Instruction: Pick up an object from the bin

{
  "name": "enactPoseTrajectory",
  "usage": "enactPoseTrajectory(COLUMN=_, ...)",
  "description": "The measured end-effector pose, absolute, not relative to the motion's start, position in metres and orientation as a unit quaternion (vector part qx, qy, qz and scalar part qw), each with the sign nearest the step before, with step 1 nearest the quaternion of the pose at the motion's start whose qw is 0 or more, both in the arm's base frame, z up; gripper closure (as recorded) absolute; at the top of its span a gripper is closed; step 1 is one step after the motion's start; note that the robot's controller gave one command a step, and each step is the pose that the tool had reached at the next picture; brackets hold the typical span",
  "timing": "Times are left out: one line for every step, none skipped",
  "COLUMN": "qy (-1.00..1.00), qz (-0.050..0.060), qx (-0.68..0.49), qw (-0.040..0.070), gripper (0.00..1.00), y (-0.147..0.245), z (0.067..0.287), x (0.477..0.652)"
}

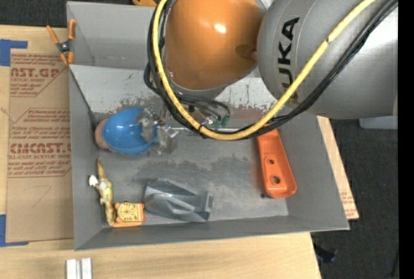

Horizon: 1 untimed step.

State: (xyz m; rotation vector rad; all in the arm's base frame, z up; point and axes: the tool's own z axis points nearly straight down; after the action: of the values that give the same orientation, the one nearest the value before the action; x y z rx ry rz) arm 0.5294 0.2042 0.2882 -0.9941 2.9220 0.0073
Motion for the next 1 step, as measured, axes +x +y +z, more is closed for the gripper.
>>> enactPoseTrajectory(qy=0.962, qz=0.004, qx=-0.27, qw=0.025, gripper=1.0, y=0.1745, z=0.2046, x=0.5356)
